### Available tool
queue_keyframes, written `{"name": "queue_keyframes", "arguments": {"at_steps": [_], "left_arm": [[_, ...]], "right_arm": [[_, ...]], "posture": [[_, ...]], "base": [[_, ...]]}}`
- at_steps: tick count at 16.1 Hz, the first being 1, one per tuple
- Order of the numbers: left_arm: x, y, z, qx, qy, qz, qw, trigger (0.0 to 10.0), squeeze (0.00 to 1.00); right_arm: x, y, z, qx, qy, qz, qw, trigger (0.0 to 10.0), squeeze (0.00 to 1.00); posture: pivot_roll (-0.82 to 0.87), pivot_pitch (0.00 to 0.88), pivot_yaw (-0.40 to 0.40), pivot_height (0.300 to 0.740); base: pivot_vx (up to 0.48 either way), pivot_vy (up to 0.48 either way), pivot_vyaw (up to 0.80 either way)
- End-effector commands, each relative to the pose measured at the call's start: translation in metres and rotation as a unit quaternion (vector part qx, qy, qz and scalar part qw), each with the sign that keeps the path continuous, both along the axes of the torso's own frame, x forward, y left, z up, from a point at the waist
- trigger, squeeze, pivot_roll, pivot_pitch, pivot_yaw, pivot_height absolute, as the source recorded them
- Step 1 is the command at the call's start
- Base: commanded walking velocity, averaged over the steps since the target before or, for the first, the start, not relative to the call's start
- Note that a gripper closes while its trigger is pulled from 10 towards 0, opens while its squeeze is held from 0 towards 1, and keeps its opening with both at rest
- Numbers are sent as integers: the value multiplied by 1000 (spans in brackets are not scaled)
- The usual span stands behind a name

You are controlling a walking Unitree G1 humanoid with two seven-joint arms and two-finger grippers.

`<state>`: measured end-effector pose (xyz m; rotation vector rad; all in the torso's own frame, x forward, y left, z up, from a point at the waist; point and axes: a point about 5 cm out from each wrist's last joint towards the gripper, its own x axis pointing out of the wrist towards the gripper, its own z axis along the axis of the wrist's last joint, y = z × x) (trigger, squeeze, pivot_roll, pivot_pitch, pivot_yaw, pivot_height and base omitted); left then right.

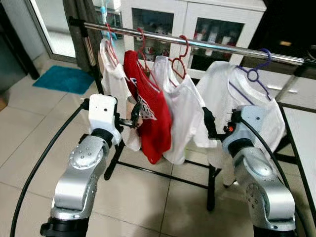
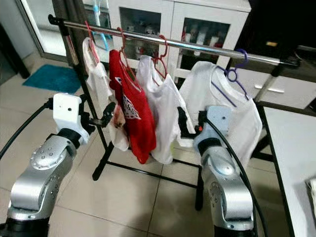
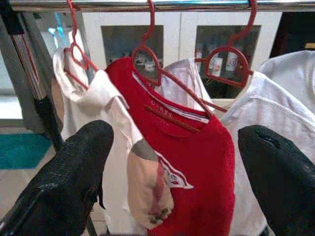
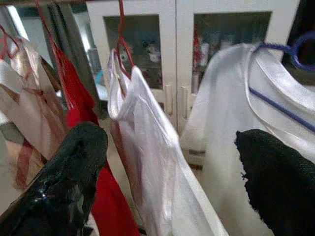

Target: Hang hanger

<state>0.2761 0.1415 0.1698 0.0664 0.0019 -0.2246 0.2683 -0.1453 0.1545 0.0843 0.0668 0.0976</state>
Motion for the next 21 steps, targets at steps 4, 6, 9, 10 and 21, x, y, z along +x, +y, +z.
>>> {"name": "queue_keyframes", "arguments": {"at_steps": [4, 6, 9, 10, 21], "left_arm": [[-3, -3, 7, 3, -10, -4, 1000, 10000, 0], [-4, -2, 6, 6, -9, -5, 1000, 10000, 0], [-4, -2, 4, 8, -4, -2, 1000, 10000, 0], [-4, -3, 4, 8, -4, -1, 1000, 10000, 0], [-2, -13, 3, 12, -8, -27, 1000, 10000, 0]], "right_arm": [[2, -4, 5, -15, -14, -6, 1000, 10000, 0], [2, -6, 4, 15, -12, -11, 1000, 10000, 0], [2, -9, 5, 7, -14, -15, 1000, 10000, 0], [2, -11, 5, 5, -16, -19, 1000, 10000, 0], [2, -19, 13, 0, -23, -33, 999, 10000, 0]], "posture": [[103, 17, -30, 740], [106, 26, -29, 740], [102, 33, -31, 740], [102, 34, -32, 740], [75, 27, -35, 740]], "base": [[345, 0, 555], [328, 0, 0], [316, 0, 0], [300, 0, 0], [0, -171, 0]]}}
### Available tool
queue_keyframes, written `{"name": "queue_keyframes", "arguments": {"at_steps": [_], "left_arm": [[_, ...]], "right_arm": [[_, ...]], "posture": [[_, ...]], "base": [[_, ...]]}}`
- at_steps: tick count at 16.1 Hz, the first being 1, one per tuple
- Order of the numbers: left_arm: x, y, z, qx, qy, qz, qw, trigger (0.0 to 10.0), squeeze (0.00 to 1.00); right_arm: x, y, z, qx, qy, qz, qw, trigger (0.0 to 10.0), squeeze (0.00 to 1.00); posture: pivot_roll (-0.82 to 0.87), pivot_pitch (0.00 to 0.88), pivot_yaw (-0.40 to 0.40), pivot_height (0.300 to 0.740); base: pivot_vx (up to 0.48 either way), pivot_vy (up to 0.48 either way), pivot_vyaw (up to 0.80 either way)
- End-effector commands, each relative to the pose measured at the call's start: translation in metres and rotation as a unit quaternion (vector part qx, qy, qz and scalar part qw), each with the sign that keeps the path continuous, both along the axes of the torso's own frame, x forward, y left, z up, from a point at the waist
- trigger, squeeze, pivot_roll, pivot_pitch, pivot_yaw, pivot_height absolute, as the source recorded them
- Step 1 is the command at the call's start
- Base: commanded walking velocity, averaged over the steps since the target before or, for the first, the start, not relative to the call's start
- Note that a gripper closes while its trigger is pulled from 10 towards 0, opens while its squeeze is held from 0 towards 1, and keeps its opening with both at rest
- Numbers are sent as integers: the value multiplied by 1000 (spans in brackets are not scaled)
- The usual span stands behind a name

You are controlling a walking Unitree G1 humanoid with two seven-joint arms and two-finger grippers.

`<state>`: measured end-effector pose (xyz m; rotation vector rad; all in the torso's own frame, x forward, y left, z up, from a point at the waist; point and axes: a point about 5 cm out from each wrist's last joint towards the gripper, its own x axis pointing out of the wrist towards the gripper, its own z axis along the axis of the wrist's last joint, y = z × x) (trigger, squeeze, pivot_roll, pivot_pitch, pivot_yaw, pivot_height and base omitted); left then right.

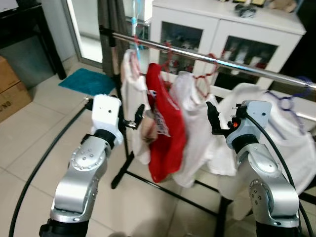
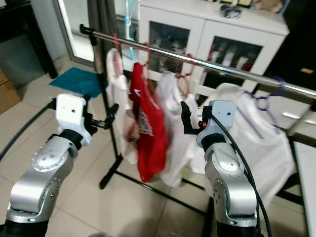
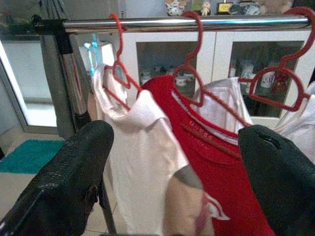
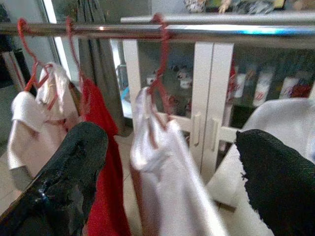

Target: Hang hanger

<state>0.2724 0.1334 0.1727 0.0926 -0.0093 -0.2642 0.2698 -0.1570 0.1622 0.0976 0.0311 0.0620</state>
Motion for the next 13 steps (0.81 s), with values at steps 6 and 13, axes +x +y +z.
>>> {"name": "queue_keyframes", "arguments": {"at_steps": [6, 13], "left_arm": [[3, -5, 0, -1, -3, -5, 1000, 10000, 0], [-2, -4, -2, 4, 21, -98, 995, 10000, 0]], "right_arm": [[3, -11, 15, -17, -13, -24, 999, 10000, 0], [21, -12, 31, -36, 23, -24, 999, 10000, 1000]], "posture": [[74, 29, -37, 740], [77, 27, -35, 740]], "base": [[0, -400, 0], [0, 0, 0]]}}
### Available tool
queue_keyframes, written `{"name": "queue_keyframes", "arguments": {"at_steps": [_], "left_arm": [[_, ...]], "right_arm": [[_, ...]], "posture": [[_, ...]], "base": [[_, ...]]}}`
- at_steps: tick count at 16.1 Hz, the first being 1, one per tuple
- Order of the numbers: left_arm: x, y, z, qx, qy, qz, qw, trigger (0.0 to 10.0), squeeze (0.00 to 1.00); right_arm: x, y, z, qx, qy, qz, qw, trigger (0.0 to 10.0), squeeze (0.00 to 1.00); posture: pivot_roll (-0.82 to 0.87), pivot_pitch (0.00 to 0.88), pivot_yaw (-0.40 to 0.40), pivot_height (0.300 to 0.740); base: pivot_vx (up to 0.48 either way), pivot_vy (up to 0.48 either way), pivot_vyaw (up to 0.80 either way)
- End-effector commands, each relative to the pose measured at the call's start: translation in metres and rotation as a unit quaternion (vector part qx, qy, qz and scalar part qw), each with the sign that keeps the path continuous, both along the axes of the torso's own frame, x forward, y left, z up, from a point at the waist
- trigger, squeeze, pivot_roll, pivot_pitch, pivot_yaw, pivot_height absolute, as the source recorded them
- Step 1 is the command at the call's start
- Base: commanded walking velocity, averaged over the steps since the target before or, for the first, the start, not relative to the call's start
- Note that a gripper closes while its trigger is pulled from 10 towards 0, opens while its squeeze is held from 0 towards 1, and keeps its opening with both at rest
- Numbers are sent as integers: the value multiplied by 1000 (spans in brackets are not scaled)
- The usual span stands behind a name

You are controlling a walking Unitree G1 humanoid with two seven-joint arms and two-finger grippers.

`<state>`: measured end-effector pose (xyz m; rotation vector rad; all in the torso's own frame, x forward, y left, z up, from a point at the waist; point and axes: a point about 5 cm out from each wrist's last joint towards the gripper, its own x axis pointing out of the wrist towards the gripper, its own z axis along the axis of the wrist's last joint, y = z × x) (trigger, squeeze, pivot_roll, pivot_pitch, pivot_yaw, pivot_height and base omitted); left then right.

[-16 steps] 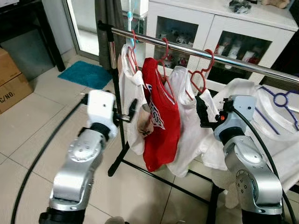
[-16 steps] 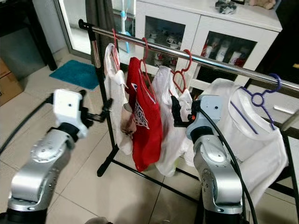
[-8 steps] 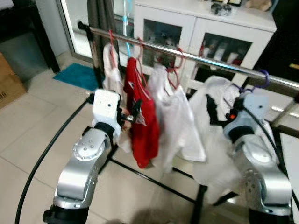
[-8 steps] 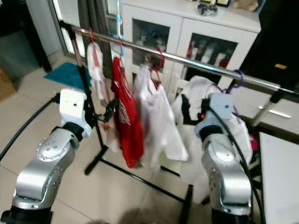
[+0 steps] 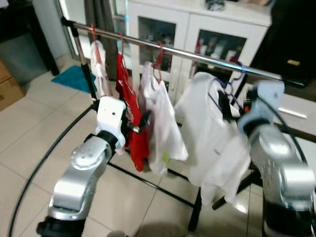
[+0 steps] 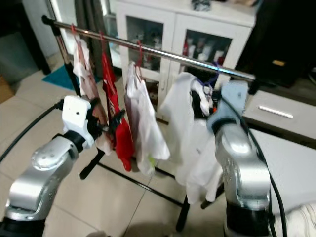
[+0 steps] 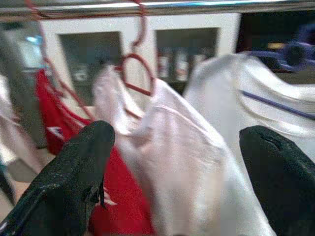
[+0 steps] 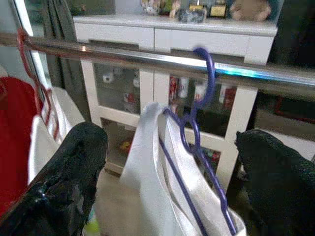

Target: Hang hanger

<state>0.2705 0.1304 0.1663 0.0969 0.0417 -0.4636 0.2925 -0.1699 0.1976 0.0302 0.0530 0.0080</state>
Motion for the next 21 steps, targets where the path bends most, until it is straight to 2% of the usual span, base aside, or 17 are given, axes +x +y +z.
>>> {"name": "queue_keyframes", "arguments": {"at_steps": [1, 2, 3, 4, 7, 9, 11, 13, 17, 18, 20, 21], "left_arm": [[-5, -3, 2, 1, 9, -43, 999, 10000, 0], [-10, -5, -1, 1, 24, -86, 996, 10000, 0], [-15, -8, -3, 1, 39, -125, 991, 10000, 0], [-19, -9, -5, 3, 50, -153, 987, 10000, 0], [-28, -12, -5, 10, 59, -216, 975, 10000, 0], [-29, -11, -6, 20, 58, -227, 972, 10000, 0], [-28, -11, -5, 22, 58, -238, 969, 10000, 0], [-30, -11, -5, 23, 59, -243, 968, 10000, 0], [-31, -10, -9, 32, 61, -244, 967, 10000, 0], [-31, -10, -9, 33, 59, -247, 967, 10000, 0], [-31, -11, -8, 35, 55, -250, 966, 10000, 0], [-31, -11, -8, 35, 55, -250, 966, 10000, 0]], "right_arm": [[6, 0, -5, 8, 28, -3, 1000, 10000, 1000], [12, -2, -4, 8, 35, -2, 999, 10000, 976], [18, -3, -5, 4, 44, 2, 999, 10000, 447], [25, -5, -6, -3, 53, 5, 999, 10000, 0], [49, -13, -12, -23, 80, 7, 996, 10000, 0], [59, -17, -15, -25, 88, 1, 996, 10000, 0], [72, -31, -17, -27, 96, -40, 994, 10000, 0], [79, -41, -14, -19, 94, -51, 994, 10000, 0], [86, -44, -14, -2, 99, -47, 994, 10000, 0], [88, -43, -15, 5, 102, -37, 994, 4549, 0], [91, -41, -17, 1, 108, -20, 994, 0, 0], [92, -41, -18, 3, 110, -17, 994, 0, 0]], "posture": [[84, 24, -40, 740], [83, 25, -41, 740], [83, 23, -41, 740], [84, 22, -40, 740], [89, 11, -38, 740], [89, 2, -34, 740], [93, 0, -38, 740], [96, 0, -43, 740], [94, 0, -37, 740], [94, 0, -34, 740], [95, 0, -34, 740], [97, 0, -36, 740]], "base": [[0, 0, 0], [0, 0, 0], [0, 0, 0], [0, 0, 0], [0, 0, 0], [0, 0, 0], [0, 0, 0], [0, 0, 0], [0, 0, 0], [0, 0, 0], [0, 0, 0], [0, 0, 0]]}}
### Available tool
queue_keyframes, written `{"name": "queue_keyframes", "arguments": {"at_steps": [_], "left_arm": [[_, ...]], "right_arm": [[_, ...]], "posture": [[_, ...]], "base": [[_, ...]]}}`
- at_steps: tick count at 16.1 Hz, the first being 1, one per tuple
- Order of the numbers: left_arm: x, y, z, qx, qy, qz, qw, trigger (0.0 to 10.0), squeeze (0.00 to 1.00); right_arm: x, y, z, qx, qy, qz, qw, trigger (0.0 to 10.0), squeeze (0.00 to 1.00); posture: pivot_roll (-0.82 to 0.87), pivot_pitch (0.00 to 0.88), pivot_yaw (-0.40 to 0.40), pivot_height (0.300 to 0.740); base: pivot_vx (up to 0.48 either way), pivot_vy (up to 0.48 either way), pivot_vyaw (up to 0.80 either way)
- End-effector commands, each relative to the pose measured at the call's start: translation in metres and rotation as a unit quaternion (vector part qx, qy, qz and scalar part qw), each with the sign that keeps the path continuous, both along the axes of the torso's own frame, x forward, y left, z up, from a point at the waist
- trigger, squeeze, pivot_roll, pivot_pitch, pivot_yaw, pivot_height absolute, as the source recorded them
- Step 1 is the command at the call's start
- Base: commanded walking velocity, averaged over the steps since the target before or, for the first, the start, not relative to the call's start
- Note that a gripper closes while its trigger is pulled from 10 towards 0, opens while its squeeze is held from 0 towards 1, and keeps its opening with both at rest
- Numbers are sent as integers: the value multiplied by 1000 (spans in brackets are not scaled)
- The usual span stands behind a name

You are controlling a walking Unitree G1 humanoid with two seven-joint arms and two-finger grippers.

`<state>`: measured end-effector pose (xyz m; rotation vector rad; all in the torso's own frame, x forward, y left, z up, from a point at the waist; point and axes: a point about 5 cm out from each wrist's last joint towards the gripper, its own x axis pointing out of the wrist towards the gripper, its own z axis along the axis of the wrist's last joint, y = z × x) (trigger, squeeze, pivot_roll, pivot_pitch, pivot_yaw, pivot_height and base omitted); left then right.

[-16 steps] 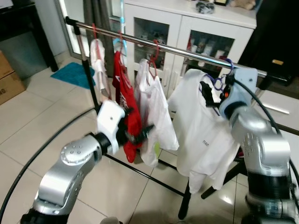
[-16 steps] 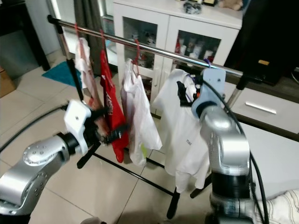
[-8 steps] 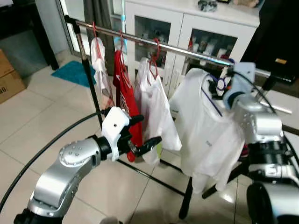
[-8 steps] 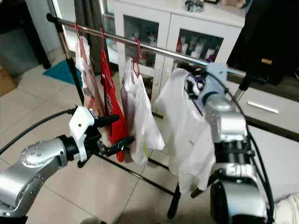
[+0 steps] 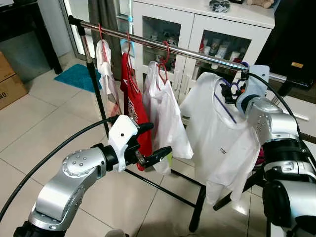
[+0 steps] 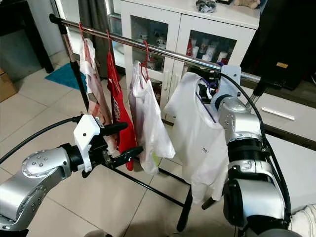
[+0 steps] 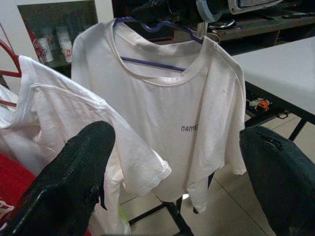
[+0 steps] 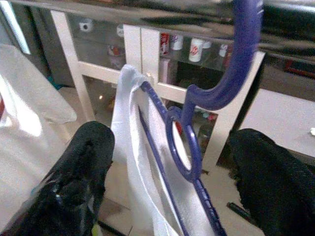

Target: Hang hanger

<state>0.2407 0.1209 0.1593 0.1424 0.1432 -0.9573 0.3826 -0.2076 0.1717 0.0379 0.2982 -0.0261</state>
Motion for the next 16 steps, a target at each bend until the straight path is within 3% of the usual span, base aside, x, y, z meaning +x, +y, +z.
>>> {"name": "queue_keyframes", "arguments": {"at_steps": [1, 10, 16], "left_arm": [[-2, -2, -1, 5, -1, -10, 1000, 10000, 0], [-4, -4, -6, 12, 0, -6, 1000, 10000, 0], [-4, -5, -6, 11, 2, -8, 1000, 10000, 0]], "right_arm": [[3, -2, 6, 3, -9, 8, 1000, 0, 0], [6, -1, 6, 42, 2, 24, 999, 0, 0], [8, 1, 5, 38, 8, 14, 999, 0, 0]], "posture": [[97, 0, -37, 740], [94, 0, -44, 740], [93, 0, -43, 740]], "base": [[0, 0, 0], [0, 0, 0], [0, 0, 0]]}}
